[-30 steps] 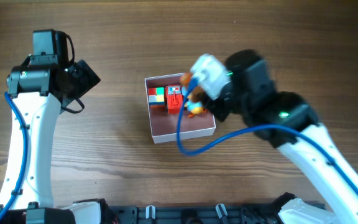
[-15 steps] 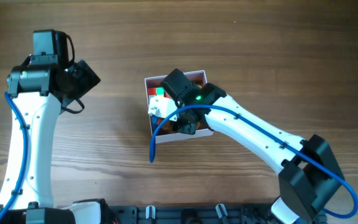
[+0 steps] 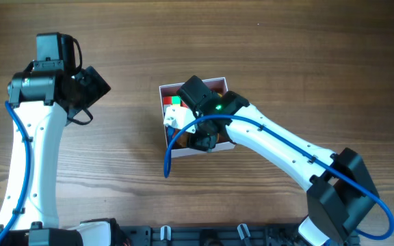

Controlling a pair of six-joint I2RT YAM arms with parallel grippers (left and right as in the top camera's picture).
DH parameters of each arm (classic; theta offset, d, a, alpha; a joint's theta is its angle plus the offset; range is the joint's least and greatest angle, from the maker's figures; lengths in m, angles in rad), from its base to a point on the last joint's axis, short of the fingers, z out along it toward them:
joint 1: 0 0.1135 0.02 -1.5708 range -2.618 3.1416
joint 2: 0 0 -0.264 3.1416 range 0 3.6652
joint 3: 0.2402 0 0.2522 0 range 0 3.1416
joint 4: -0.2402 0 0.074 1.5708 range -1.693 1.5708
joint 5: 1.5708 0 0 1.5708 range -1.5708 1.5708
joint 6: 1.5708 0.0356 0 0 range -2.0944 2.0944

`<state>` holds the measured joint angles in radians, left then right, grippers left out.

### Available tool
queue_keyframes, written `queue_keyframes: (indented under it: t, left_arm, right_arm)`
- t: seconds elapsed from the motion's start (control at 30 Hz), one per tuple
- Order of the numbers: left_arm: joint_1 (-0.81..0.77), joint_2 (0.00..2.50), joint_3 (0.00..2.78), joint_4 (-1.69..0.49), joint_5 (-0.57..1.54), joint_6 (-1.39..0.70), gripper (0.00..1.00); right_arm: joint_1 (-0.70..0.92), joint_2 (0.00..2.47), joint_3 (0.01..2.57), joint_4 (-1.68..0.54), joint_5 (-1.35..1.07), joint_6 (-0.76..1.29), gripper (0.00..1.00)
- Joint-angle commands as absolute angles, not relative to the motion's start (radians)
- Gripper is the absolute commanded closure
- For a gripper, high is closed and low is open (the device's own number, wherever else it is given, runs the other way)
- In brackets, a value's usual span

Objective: Pack container
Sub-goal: 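Lower the plush bear with the right gripper into the box front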

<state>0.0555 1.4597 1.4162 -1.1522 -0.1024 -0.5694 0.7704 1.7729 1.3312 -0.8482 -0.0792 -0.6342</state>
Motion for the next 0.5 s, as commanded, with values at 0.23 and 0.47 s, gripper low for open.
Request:
queue_keyframes:
  t: [0.23, 0.47]
  left_arm:
    - [0.062, 1.465, 1.412, -1.145, -0.095, -0.553, 0.12]
    - [0.062, 1.465, 1.412, -1.142, -0.098, -0.554, 0.12]
  right_arm:
    - [0.773, 1.707, 1.337, -0.894, -0.076, -0.734, 0.2]
    - [0.773, 1.62, 1.337, -0.875, -0.038, -0.673, 0.72]
